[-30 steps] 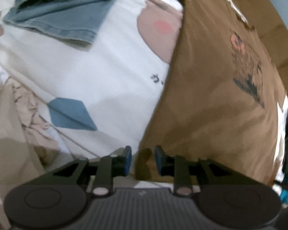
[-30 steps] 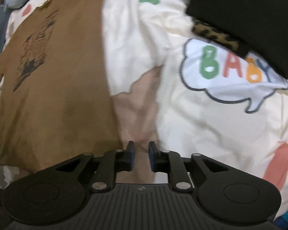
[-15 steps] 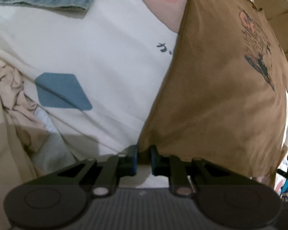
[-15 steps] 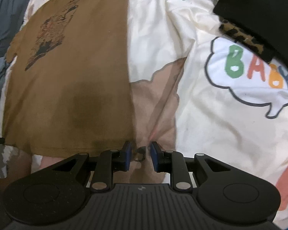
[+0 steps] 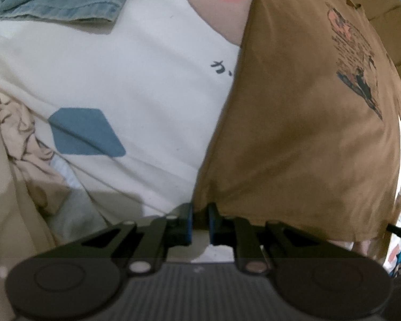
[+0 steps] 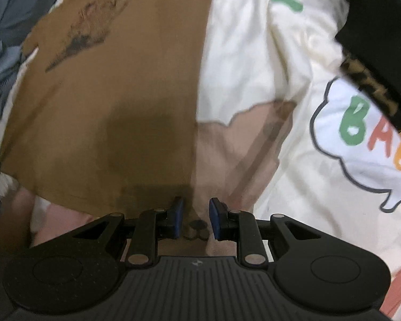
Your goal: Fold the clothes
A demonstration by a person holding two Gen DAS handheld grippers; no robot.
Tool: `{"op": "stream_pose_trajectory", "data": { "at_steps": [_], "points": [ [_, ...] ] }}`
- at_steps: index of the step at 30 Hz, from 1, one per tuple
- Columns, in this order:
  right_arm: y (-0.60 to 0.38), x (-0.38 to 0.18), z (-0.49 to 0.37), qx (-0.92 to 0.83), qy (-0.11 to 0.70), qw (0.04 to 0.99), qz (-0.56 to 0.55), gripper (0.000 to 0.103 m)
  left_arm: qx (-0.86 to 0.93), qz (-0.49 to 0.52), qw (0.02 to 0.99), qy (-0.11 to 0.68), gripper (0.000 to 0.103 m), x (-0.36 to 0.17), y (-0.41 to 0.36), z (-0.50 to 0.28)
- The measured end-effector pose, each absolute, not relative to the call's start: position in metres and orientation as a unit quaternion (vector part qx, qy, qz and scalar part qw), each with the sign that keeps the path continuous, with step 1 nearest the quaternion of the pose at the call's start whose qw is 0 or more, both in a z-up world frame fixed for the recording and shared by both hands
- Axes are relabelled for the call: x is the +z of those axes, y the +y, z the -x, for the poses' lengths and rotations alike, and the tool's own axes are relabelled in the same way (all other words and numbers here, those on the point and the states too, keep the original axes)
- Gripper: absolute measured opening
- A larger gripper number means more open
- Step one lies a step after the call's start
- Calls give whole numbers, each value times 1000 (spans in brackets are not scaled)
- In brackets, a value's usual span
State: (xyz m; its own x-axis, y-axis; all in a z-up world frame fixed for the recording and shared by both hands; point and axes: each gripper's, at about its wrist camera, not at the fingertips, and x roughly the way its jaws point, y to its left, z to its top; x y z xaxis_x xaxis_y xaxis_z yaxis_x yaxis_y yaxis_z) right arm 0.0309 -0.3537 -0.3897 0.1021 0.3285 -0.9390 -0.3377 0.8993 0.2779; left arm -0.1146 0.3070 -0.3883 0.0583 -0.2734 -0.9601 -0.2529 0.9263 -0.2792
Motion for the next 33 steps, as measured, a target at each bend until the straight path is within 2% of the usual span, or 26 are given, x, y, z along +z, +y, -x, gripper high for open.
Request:
{"op": "stream_pose_trajectory", "data": {
  "at_steps": [8,14,16,23,24,27,33],
  "points": [
    [-328,-396,-22,242,623,742,60,25,-9,186,703,687,11,-385,309,110],
    [-320,-397,-18,248,621,741,63,25,-13,185,708,681,11,-380,313,107],
    [-321,-402,-22,243,623,741,57,28,-12,184,708,681,11,-380,313,106],
    [-330,-408,-36,209,648,733,-8,27,-8,186,710,679,10,-383,314,102],
    [-329,-408,-36,208,650,731,-4,26,-7,185,710,679,9,-382,313,101],
    [-324,-407,-40,197,669,716,0,4,-7,185,710,679,8,-378,314,99],
    [-337,-384,-41,175,686,705,-33,1,-9,209,716,666,6,-344,329,90]
  ]
}}
